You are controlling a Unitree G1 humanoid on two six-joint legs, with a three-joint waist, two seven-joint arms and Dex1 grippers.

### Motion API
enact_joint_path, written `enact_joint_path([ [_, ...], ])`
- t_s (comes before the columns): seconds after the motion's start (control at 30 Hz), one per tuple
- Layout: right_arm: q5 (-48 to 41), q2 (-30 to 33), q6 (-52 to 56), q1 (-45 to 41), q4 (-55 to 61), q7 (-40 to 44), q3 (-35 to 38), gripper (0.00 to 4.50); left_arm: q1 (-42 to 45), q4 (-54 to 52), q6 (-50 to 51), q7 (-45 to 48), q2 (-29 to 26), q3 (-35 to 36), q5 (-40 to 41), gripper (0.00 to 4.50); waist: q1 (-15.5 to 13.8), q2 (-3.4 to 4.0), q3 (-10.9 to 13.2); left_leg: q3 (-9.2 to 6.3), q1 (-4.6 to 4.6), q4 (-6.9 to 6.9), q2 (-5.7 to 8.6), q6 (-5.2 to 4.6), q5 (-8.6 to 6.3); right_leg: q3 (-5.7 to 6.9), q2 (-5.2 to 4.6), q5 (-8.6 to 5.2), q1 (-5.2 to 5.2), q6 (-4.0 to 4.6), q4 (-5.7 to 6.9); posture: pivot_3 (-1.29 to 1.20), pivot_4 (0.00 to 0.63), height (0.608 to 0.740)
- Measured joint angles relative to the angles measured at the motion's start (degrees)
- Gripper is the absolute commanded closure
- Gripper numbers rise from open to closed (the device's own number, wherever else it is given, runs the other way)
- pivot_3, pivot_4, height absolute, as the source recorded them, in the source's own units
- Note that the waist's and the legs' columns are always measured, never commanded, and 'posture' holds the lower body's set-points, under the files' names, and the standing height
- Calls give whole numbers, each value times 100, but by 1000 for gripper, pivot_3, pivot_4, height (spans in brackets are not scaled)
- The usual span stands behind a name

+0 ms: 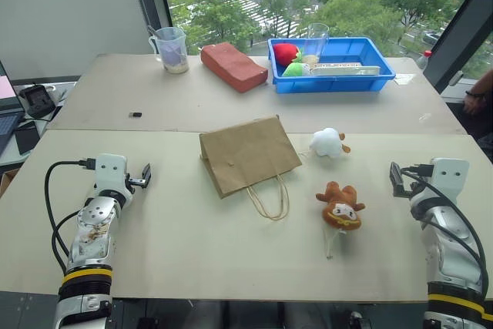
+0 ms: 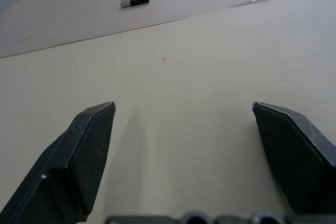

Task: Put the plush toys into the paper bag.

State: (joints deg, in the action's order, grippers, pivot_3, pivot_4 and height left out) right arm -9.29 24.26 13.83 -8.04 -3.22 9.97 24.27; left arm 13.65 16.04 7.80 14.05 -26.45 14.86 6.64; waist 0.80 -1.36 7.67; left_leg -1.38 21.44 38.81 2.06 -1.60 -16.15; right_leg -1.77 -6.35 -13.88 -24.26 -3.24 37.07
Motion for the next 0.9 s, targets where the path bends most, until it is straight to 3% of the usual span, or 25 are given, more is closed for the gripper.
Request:
enact_joint_path([
  [0.2,-200,406,117,-146,4,585,-153,0,-48,-112,39,456,-136,60,296,52,8,1,3,0,2,1,0,0,0,0,1,0,-2,0,-1,0,150,740],
  [0.5,-2347,2177,1978,-259,1634,3320,-326,0,3,-1938,1224,3540,-1813,-249,1867,52,2,5,12,-3,6,3,-10,-17,-10,14,4,0,16,0,-29,0,150,740],
  [0.67,-3329,3019,2965,-40,2565,4232,-391,0,69,-2598,1303,5088,-2532,-812,2170,52,-16,8,20,-3,16,5,-11,-21,-12,19,3,-1,14,0,-39,0,150,740],
  [0.8,-3718,3317,3267,50,3212,4579,-542,0,664,-2833,243,6169,-2526,-1697,1747,52,-58,7,21,-5,21,11,-9,-22,-12,25,2,-1,22,1,-53,0,150,740],
  [0.9,-3575,3392,3195,269,3436,4614,-653,0,1275,-2497,-463,6371,-2056,-2297,1199,52,-119,6,21,-5,27,18,-5,-24,-13,29,3,-1,24,0,-54,0,150,740],
])
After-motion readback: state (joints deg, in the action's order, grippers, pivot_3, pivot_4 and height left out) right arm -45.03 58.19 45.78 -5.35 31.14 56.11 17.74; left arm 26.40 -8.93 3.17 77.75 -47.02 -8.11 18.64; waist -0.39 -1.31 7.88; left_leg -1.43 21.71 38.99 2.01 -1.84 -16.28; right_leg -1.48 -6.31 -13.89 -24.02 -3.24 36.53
